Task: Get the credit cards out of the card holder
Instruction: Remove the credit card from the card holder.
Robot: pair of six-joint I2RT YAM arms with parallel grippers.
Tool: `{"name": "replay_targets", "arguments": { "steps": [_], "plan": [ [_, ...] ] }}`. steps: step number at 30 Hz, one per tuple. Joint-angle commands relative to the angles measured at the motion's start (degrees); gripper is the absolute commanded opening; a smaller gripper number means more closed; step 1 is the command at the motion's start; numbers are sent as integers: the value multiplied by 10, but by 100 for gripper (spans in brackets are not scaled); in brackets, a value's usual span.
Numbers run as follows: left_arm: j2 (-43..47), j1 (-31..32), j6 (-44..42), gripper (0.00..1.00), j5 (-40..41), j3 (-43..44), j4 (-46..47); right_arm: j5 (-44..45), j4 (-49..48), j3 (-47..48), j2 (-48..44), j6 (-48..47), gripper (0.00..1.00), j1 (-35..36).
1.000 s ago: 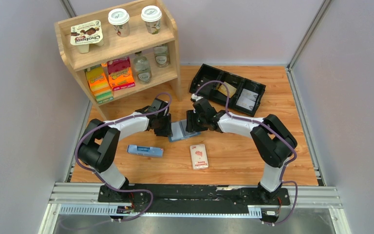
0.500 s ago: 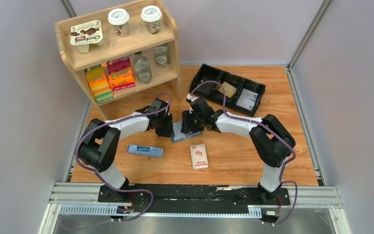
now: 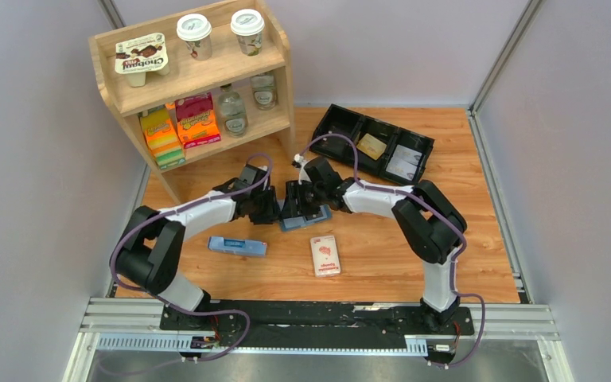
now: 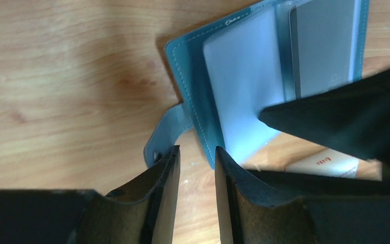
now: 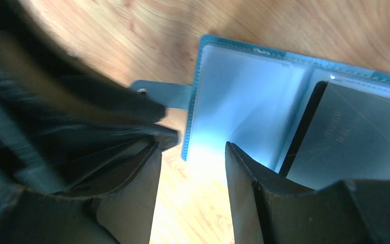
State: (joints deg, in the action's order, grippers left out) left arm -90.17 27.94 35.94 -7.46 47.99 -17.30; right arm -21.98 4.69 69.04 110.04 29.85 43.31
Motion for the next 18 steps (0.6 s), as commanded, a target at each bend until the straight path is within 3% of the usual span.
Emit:
{"name": "replay_targets", "arguments": {
  "steps": [1,6,11,18],
  "plan": [
    [88,-11,46,40,44,-28,4,-5,-8,21,39,30,51,1],
    [152,-13,61,41,70,-33,2,15,8,22,41,28,41,-5],
    [147,-13,62,41,40,-1,22,35,15,29,-10,1,39,-8],
    [85,-13,104,41,-22,40,60,190,84,27,-61,-28,36,-35]
  ]
}}
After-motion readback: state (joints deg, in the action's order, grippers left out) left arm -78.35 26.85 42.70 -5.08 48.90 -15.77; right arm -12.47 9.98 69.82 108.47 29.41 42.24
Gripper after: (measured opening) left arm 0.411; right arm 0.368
